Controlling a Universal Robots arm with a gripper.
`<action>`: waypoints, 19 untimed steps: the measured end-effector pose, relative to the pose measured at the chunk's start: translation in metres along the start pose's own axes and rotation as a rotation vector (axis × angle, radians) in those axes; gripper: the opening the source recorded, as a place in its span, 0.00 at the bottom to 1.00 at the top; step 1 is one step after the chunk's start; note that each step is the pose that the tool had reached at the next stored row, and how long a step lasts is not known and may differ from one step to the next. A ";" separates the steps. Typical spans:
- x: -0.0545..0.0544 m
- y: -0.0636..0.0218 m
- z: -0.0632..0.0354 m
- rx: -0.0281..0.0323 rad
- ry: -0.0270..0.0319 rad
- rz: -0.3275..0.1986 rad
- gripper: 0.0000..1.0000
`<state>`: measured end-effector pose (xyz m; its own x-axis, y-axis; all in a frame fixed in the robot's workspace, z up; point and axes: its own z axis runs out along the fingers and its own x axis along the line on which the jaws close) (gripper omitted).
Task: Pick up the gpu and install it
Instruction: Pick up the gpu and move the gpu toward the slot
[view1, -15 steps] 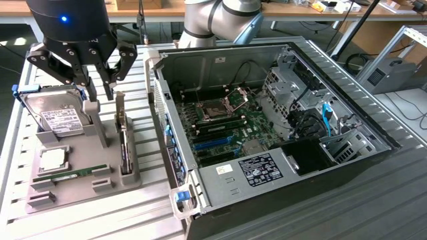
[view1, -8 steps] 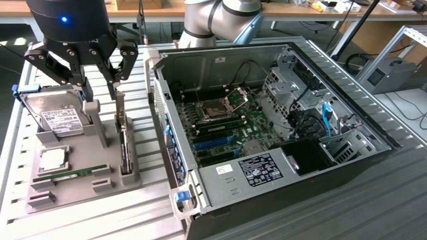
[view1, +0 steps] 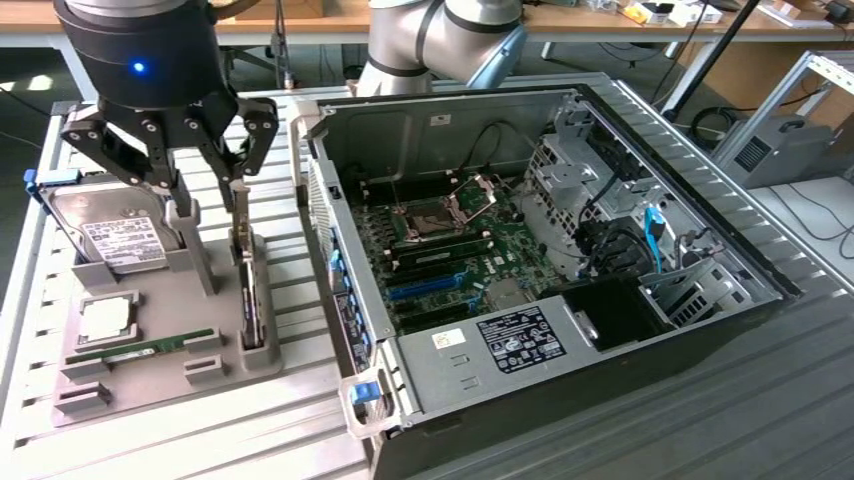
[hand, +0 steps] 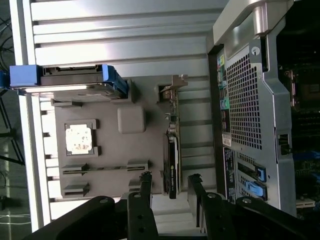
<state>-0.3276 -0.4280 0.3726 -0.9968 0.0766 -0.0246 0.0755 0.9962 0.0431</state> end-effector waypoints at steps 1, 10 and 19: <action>0.000 -0.0001 0.0021 0.0001 0.0000 0.000 0.42; 0.000 -0.0009 0.0195 0.0001 0.0000 0.001 0.42; 0.001 -0.0018 0.0405 0.0001 0.0001 0.001 0.42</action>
<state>-0.3276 -0.4281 0.3321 -0.9967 0.0773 -0.0245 0.0762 0.9962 0.0430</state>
